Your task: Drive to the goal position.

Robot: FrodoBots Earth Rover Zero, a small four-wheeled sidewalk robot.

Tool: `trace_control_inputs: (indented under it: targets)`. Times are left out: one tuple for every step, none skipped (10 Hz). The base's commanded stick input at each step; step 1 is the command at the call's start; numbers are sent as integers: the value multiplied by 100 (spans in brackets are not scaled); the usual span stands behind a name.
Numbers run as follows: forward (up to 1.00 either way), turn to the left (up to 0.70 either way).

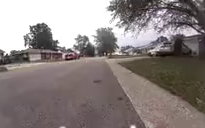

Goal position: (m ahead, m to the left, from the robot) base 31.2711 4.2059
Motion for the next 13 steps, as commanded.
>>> trace_control_inputs:
  targets:
    - [100, 0]
    - [100, 0]
    - [100, -17]
    - [100, -33]
    - [100, -35]
    - [100, -15]
    - [100, 0]
    - [100, 0]
    - [100, 0]
    - [100, 0]
    - [100, 0]
    - [100, 0]
    - [100, 0]
